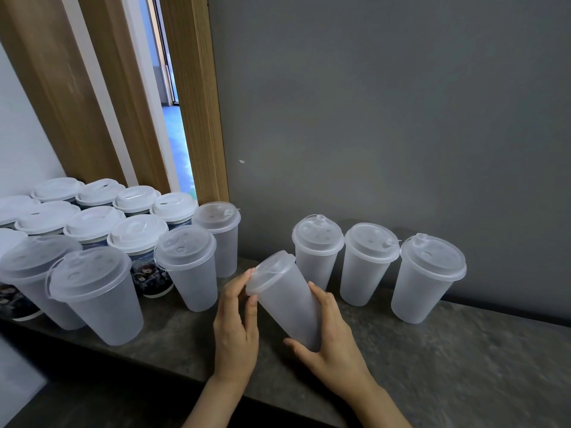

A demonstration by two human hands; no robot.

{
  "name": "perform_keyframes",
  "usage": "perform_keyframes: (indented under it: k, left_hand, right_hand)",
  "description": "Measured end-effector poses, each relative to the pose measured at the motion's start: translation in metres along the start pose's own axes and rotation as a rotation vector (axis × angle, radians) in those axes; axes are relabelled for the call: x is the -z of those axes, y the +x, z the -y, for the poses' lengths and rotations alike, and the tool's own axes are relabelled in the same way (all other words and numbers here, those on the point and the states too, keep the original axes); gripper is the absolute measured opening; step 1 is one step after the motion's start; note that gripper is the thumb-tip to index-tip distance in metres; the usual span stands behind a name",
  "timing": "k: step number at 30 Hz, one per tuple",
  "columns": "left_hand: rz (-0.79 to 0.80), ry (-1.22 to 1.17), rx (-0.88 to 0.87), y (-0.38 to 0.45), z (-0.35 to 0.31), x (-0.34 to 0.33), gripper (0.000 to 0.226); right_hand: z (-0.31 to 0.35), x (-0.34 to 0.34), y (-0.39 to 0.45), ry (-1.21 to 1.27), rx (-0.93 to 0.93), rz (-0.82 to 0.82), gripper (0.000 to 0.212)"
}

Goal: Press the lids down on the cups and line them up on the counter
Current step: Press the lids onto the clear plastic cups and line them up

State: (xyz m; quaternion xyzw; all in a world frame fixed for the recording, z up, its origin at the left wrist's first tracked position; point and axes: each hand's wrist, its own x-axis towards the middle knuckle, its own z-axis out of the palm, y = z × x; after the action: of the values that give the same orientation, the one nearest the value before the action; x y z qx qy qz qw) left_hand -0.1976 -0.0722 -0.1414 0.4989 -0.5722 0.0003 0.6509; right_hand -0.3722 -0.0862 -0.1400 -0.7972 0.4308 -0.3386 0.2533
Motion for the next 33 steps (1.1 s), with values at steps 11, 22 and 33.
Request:
perform_keyframes:
  k: [11,22,33]
  left_hand:
    - [-0.018,-0.115,0.011,0.0003,0.0014,-0.0014,0.029]
    - [-0.013,-0.123,-0.091,-0.0035,0.0034,-0.0026,0.036]
    - [-0.024,-0.034,-0.065,0.0001,-0.0007,0.0010,0.030]
  right_hand:
    - [-0.0050,0.0042,0.0000,0.210,-0.136,0.098,0.083]
    - [0.0001,0.0044,0.0015,0.218,-0.113,0.016,0.078]
    - [0.0026,0.0049,0.0044,0.211,-0.081,0.068,0.070]
